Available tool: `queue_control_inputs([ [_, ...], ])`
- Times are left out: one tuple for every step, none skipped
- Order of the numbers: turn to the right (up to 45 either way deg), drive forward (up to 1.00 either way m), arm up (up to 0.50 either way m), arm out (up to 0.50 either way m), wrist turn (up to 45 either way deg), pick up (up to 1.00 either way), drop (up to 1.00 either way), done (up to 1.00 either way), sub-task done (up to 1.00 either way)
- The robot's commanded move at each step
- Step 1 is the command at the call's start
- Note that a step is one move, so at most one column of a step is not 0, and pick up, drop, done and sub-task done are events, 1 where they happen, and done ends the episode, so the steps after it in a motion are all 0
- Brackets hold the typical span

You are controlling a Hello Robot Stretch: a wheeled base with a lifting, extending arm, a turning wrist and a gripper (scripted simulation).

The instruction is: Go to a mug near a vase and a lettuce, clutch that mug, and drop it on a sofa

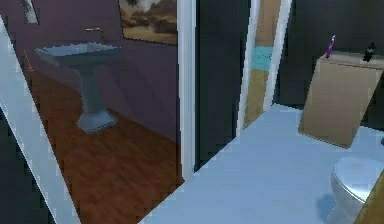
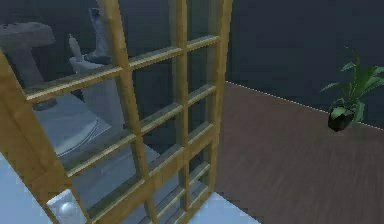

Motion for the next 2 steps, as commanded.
queue_control_inputs([
  [18.0, 0.0, 0.0, 0.0, 0.0, 0.0, 0.0, 0.0, 0.0],
  [0.0, 0.55, 0.0, 0.0, 0.0, 0.0, 0.0, 0.0, 0.0],
])
